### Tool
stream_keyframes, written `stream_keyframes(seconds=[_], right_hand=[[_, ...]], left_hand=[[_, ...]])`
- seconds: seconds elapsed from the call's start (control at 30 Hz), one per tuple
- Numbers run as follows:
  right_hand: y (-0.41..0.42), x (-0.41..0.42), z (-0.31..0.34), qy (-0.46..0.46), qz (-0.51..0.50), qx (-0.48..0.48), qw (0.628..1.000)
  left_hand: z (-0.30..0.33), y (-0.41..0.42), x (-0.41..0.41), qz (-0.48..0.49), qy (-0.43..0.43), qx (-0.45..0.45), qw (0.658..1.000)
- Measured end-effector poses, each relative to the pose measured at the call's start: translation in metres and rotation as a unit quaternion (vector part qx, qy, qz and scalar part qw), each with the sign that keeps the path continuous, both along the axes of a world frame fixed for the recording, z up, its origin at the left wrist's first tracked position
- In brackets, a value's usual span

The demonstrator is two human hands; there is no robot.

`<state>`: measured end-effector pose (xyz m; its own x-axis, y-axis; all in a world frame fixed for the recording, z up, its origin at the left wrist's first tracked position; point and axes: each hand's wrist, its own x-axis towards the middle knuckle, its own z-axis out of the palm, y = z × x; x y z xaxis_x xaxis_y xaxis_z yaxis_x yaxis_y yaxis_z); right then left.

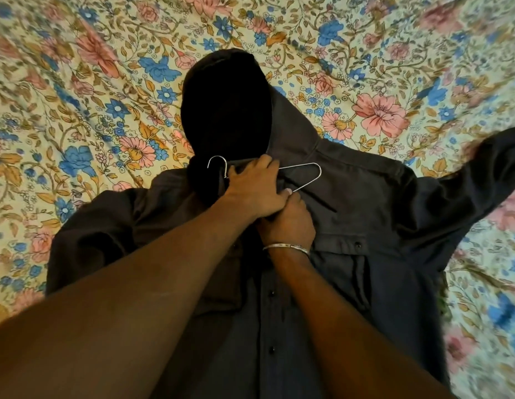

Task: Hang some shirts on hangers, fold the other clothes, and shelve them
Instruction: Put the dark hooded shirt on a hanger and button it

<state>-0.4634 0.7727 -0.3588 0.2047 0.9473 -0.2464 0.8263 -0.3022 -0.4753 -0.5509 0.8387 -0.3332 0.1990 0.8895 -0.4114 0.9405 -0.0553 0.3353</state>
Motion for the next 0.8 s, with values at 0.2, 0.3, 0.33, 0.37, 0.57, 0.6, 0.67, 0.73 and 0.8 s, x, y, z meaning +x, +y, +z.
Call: stream_keyframes(seconds=[0.2, 0.3, 0.33, 0.37, 0.57, 0.6, 0.67, 0.73, 0.8], right_hand=[[0.008, 0.046, 0.005, 0.210, -0.183, -0.018, 0.960], [0.007, 0.055, 0.004, 0.304, -0.282, -0.033, 0.909], [0.006, 0.054, 0.004, 0.332, -0.314, -0.027, 0.889], [0.004, 0.054, 0.001, 0.352, -0.342, -0.023, 0.871], [0.011, 0.090, -0.012, 0.223, -0.442, 0.109, 0.862], [0.007, 0.090, -0.007, 0.241, -0.408, 0.113, 0.873], [-0.004, 0.084, -0.001, 0.306, -0.299, 0.080, 0.900], [-0.016, 0.073, 0.001, 0.331, -0.205, 0.065, 0.919], [-0.026, 0.062, 0.006, 0.312, -0.128, 0.106, 0.936]], left_hand=[[-0.007, -0.027, -0.042, -0.100, -0.007, 0.057, 0.993], [-0.019, -0.039, -0.062, -0.108, -0.006, 0.034, 0.994], [-0.019, -0.038, -0.065, -0.109, -0.003, 0.029, 0.994], [-0.019, -0.039, -0.065, -0.117, 0.001, 0.034, 0.993], [-0.020, -0.047, -0.057, -0.158, 0.048, 0.057, 0.985], [-0.022, -0.048, -0.055, -0.161, 0.057, 0.060, 0.983], [-0.021, -0.048, -0.048, -0.169, 0.071, 0.068, 0.981], [-0.013, -0.042, -0.043, -0.177, 0.085, 0.088, 0.977], [-0.010, -0.032, -0.041, -0.197, 0.089, 0.115, 0.970]])
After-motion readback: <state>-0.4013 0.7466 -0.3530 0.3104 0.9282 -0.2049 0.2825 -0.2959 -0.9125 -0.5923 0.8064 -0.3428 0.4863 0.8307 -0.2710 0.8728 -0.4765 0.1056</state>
